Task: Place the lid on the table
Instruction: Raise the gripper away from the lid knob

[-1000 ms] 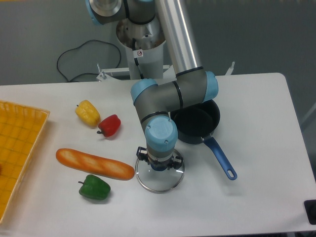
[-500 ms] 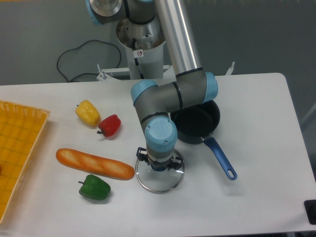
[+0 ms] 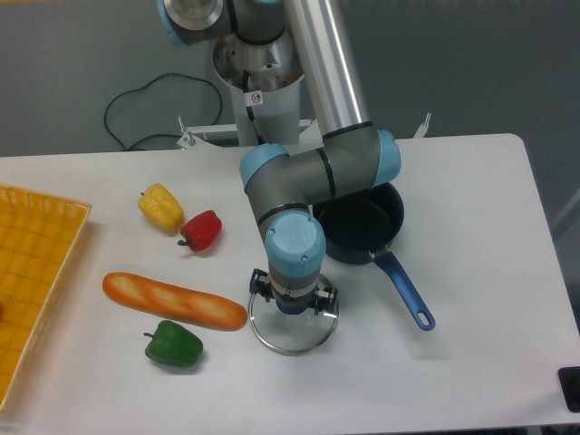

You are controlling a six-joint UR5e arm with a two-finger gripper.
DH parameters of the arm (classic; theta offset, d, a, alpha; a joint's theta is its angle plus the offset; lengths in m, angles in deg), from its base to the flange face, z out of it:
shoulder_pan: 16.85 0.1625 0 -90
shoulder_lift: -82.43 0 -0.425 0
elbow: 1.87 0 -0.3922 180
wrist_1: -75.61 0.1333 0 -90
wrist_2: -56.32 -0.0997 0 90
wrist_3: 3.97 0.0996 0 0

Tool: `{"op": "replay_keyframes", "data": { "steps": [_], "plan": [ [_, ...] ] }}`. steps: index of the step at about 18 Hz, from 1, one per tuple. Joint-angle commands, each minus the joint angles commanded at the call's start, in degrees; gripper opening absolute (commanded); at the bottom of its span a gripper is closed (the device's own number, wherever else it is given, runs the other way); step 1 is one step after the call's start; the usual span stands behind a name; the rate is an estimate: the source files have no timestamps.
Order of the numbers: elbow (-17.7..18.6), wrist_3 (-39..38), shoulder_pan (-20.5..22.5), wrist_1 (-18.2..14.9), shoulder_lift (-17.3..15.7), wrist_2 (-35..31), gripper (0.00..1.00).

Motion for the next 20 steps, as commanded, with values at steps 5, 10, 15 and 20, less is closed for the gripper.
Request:
{"op": "replay_keyframes", "data": {
  "steps": [5, 10, 15, 20],
  "plan": [
    [-3.0, 0.5, -2.2, 1.0, -1.3, -3.2, 1.0],
    [-2.8, 13.1, -2.4, -1.3, -6.2, -5.9, 1.0],
    [-2.8, 30.2, -2.5, -6.9, -10.6, -7.7, 1.0],
    [-2.2, 31.0, -5.1, -10.4, -12.2, -8.0, 1.0]
  ]
}}
